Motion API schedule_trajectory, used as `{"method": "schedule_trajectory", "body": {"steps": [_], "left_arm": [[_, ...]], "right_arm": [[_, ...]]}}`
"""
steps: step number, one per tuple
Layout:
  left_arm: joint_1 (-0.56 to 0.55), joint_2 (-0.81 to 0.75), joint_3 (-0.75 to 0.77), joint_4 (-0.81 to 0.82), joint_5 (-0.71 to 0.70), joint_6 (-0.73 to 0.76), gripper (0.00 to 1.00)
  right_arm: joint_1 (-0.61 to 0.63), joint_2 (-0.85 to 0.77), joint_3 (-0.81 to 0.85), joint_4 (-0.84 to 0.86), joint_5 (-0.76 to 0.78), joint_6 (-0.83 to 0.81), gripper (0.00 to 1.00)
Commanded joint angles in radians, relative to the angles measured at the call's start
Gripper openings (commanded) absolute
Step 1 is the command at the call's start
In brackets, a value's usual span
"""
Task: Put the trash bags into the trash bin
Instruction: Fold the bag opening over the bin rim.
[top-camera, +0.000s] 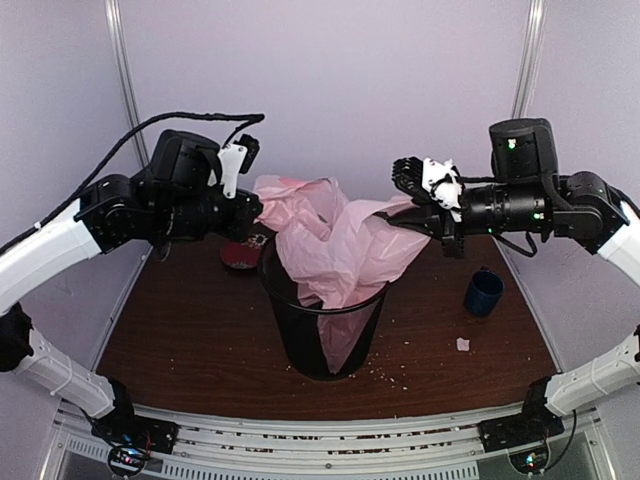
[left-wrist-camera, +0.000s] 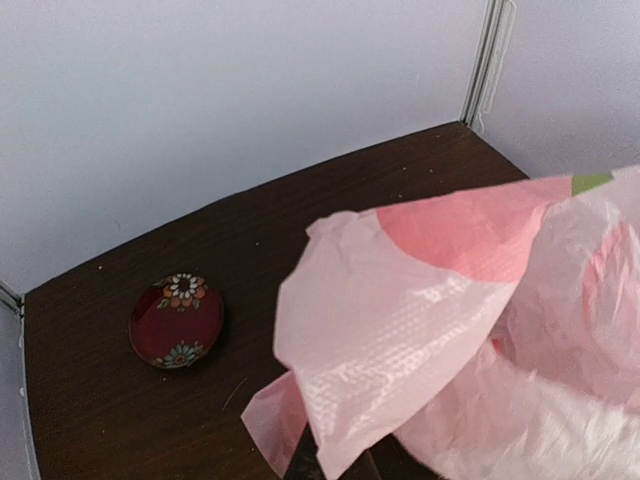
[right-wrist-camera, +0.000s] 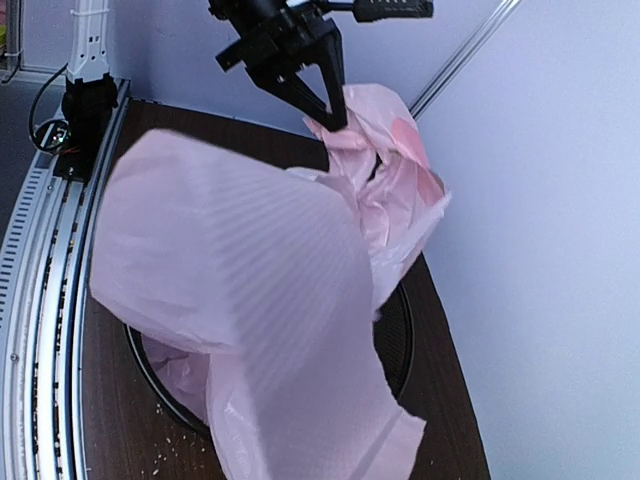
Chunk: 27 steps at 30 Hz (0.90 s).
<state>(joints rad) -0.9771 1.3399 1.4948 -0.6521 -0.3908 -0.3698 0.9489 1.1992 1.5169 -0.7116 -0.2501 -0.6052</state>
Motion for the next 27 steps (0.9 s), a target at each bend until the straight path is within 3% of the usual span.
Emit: {"method": "schedule_trajectory", "body": {"steps": [1,6,11,18,23,27], "left_arm": [[0.009,-0.114,-0.102,-0.079,0.069,-0.034,0.00],[0.009,-0.174,-0.180,-0.130,0.236,-0.062,0.00],[0.009,-0.242,-0.211,-0.181,0.190,-0.093,0.00],[0.020,-0.215,-0.241,-0.236,0.178,-0.104,0.00],[0.020,-0.210,-0.239,-0.256,0.182,-0.135,0.00],[0.031,-0.234,-0.169,-0.309,0.173,-0.141,0.00]], "right_arm": [[-0.024,-0.080,-0.069,-0.087,-0.050,-0.116,0.00],[-0.005,-0.095,-0.128,-0.154,-0.159,-0.167,0.00],[0.034,-0.128,-0.175,-0.183,-0.234,-0.185,0.02],[0.147,-0.162,-0.371,-0.136,-0.053,-0.254,0.02],[0.189,-0.186,-0.378,-0.149,-0.013,-0.268,0.02],[0.206,-0.200,-0.391,-0.132,0.111,-0.308,0.03]]}}
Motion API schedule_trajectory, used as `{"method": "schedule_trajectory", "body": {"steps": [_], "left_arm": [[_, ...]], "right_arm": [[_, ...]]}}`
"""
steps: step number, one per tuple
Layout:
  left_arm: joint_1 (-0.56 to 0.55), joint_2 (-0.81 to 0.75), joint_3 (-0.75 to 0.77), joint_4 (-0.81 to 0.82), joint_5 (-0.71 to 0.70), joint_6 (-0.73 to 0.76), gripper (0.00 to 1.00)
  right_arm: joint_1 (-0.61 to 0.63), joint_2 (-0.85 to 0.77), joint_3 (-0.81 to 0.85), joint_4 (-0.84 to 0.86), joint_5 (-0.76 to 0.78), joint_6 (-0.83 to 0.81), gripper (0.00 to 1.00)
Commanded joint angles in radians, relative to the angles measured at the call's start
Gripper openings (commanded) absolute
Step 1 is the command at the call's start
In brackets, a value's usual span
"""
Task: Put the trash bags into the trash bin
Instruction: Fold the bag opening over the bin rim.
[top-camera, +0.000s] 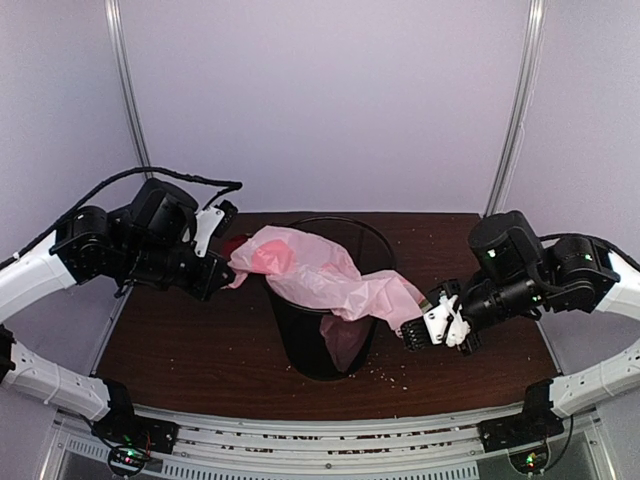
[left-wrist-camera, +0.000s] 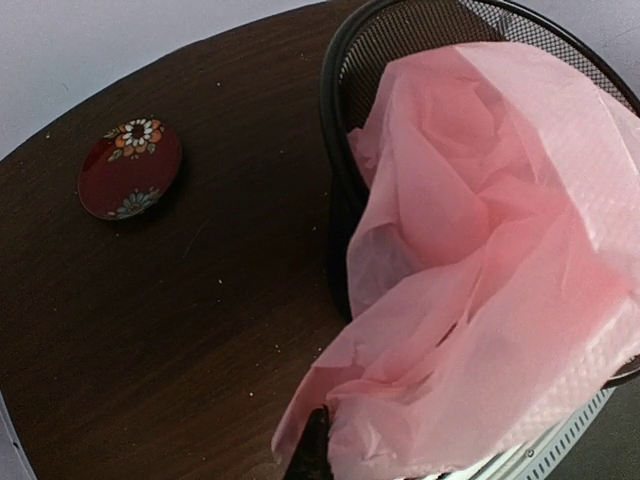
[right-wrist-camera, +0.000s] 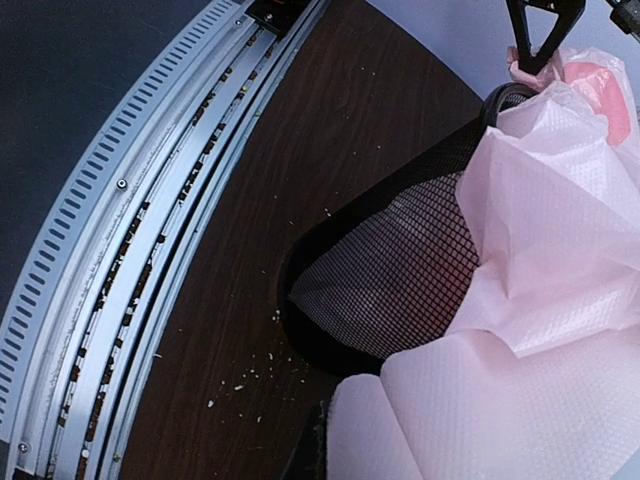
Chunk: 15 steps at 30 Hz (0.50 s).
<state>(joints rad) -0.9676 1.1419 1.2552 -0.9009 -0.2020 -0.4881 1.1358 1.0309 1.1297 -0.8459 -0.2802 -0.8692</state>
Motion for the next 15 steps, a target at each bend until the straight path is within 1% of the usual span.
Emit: {"method": "schedule_trajectory", "body": {"steps": [1,2,3,4,6,7,9,12,14,15], "left_arm": [[0.028,-0.041,0.093,-0.089,-0.005,-0.019,0.00],[0.034,-0.046,0.115,-0.110,-0.005,-0.021,0.00],[0.036,-0.051,0.134,-0.126,-0.015,-0.028,0.00],[0.036,-0.056,0.144,-0.129,-0.010,-0.032,0.00],[0.036,-0.058,0.148,-0.110,0.056,-0.029,0.00],[0.036,-0.051,0.147,-0.099,0.086,-0.031,0.00],[0.036,-0.019,0.154,-0.083,0.142,-0.035,0.00],[0.036,0.028,0.177,-0.066,0.188,-0.044,0.00],[0.036,0.036,0.195,-0.046,0.200,-0.041,0.00],[0.036,0.033,0.204,-0.036,0.202,-0.037,0.00]], "right_arm": [[0.026,-0.032,-0.013,0.019,0.189,-0.048,0.03],[0.030,-0.031,-0.028,0.033,0.241,-0.058,0.04],[0.034,-0.029,-0.034,0.038,0.279,-0.065,0.06],[0.034,-0.022,-0.031,0.036,0.306,-0.067,0.15],[0.032,0.007,0.009,0.001,0.318,-0.063,0.37],[0.025,0.029,0.046,-0.046,0.284,-0.067,0.47],[0.014,0.078,0.151,-0.160,0.190,-0.081,0.61],[0.012,0.140,0.308,-0.292,0.118,-0.091,0.72],[0.012,0.151,0.382,-0.312,0.132,-0.060,0.79],[0.012,0.153,0.410,-0.317,0.145,-0.050,0.81]]}}
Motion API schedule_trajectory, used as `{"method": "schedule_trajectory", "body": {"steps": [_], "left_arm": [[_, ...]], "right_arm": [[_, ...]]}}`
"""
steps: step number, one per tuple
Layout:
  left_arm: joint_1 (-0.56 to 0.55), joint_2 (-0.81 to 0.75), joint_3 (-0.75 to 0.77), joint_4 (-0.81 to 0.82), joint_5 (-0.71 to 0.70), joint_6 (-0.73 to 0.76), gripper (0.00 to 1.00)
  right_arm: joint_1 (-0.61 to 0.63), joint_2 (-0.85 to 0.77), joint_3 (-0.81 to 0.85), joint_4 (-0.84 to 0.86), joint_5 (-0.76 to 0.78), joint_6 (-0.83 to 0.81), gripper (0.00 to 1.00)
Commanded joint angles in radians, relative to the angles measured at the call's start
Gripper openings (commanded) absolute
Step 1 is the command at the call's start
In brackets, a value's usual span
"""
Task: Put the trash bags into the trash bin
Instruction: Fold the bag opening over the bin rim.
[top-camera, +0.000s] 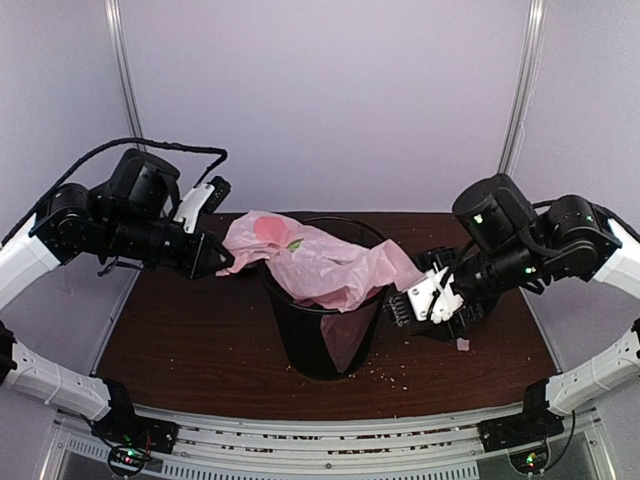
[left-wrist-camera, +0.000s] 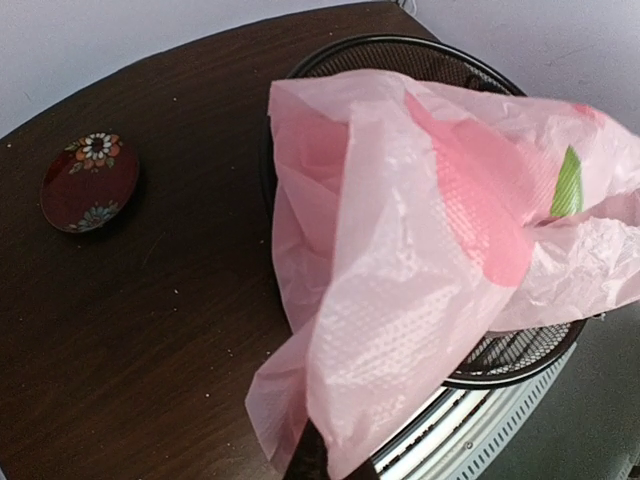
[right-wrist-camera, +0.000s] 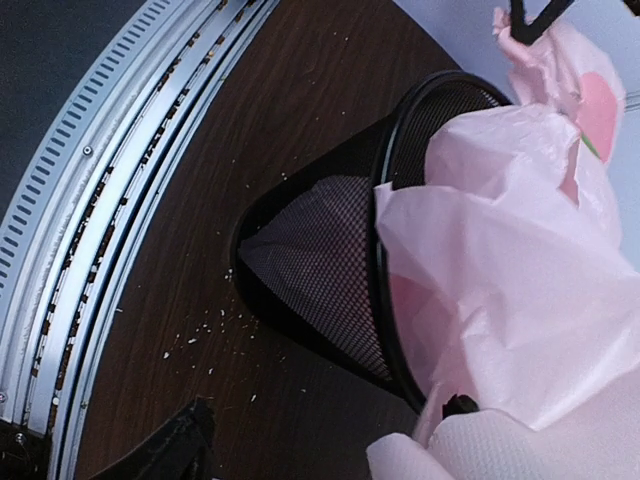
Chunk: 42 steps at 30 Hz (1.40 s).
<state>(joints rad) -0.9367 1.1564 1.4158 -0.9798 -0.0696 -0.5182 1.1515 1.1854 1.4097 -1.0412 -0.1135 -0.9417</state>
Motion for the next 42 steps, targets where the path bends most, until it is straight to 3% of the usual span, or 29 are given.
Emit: {"method": "schedule_trajectory", "body": {"steps": [1,5,10,15,18,22,23,25,29,34,42], "left_arm": [[0.006,0.014,0.050,0.055,0.071,-0.004,0.00],[0.006,0.008,0.081,0.090,0.101,0.022,0.00],[0.006,0.036,0.150,0.092,0.138,0.042,0.00],[0.006,0.061,0.258,0.056,0.141,0.049,0.00],[0.005,0.075,0.294,0.042,0.147,0.055,0.00],[0.005,0.090,0.293,0.033,0.139,0.060,0.00],[0.006,0.093,0.292,0.030,0.132,0.060,0.00],[0.006,0.088,0.285,0.022,0.114,0.056,0.00],[0.006,0.054,0.244,-0.001,0.055,0.033,0.00],[0.006,0.029,0.188,-0.100,-0.061,-0.007,0.00],[0.012,-0.010,0.010,-0.219,-0.160,-0.062,0.00]], "right_arm": [[-0.003,-0.001,0.153,-0.122,-0.012,0.037,0.82],[-0.004,0.008,0.223,-0.099,-0.001,0.106,0.82],[-0.004,0.043,0.292,-0.009,0.092,0.240,0.76],[-0.004,0.081,0.322,0.000,0.073,0.313,0.71],[-0.004,0.121,0.326,0.019,0.118,0.347,0.59],[-0.004,0.136,0.337,0.055,0.121,0.323,0.15],[-0.002,0.134,0.344,0.062,0.119,0.310,0.07],[0.007,0.123,0.347,0.075,0.122,0.279,0.00],[0.118,0.055,0.264,0.070,0.192,0.124,0.00],[0.394,-0.022,0.011,0.077,0.481,-0.045,0.00],[0.465,-0.041,-0.212,0.126,0.565,-0.120,0.00]]}}
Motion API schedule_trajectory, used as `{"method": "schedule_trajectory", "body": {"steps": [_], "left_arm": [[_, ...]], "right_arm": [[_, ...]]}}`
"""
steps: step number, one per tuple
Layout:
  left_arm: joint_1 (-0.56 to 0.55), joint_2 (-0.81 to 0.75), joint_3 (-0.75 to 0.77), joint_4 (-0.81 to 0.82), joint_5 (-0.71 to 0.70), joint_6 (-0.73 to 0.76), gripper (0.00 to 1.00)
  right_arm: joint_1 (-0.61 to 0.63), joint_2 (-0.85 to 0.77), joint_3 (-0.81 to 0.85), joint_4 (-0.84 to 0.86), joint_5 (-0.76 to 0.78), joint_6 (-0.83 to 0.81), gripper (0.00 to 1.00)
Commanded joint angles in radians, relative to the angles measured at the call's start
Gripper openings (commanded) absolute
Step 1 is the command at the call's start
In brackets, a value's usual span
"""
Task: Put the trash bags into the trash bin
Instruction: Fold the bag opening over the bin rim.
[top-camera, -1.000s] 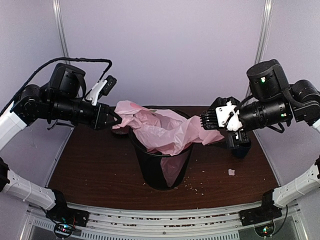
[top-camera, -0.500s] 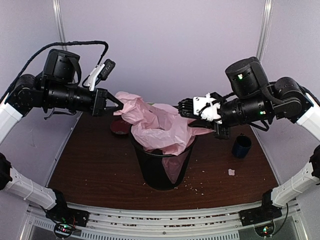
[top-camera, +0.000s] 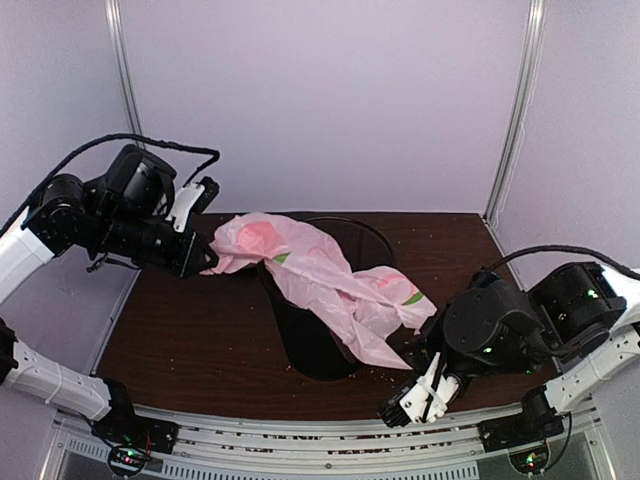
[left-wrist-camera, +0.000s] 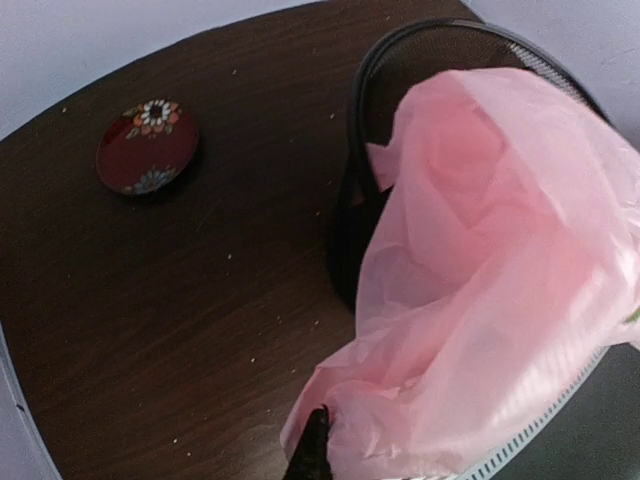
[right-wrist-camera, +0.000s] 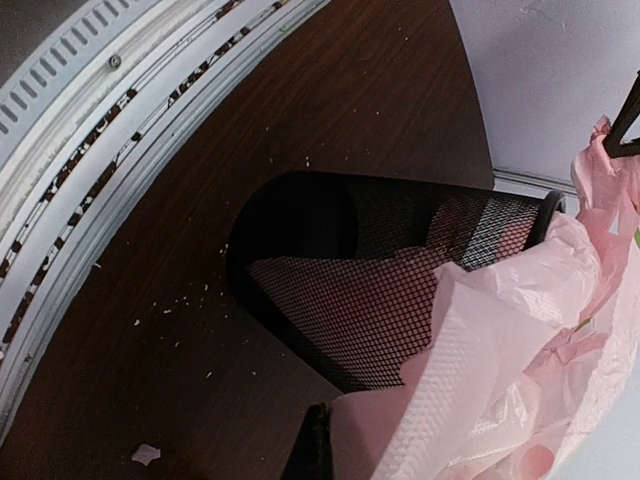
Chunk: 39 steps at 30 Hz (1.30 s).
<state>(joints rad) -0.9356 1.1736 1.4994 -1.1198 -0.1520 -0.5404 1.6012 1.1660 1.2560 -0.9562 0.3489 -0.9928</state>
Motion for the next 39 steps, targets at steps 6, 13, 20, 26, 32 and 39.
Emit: {"method": "schedule_trajectory", "body": {"steps": [6,13,20,26,32,39], "left_arm": [[0.068,-0.040,-0.223,-0.050,-0.071,-0.029,0.00],[0.077,-0.090,-0.132,0.067,0.119,0.087,0.00],[0.076,-0.180,-0.012,0.018,0.213,0.019,0.00],[0.077,-0.196,0.047,-0.078,0.184,-0.009,0.00],[0.077,-0.158,0.229,-0.211,0.041,-0.017,0.00],[0.077,-0.114,0.192,-0.213,0.031,0.008,0.00]], "right_arm": [[0.043,-0.037,-0.173,0.098,0.137,-0.114,0.00],[0.076,-0.037,-0.156,0.031,0.141,-0.118,0.00],[0.125,-0.086,-0.186,0.019,0.197,-0.146,0.00],[0.154,-0.110,-0.191,0.017,0.252,-0.177,0.00],[0.156,-0.188,-0.221,-0.009,0.330,-0.270,0.00],[0.156,-0.297,-0.285,-0.041,0.321,-0.325,0.00]]}}
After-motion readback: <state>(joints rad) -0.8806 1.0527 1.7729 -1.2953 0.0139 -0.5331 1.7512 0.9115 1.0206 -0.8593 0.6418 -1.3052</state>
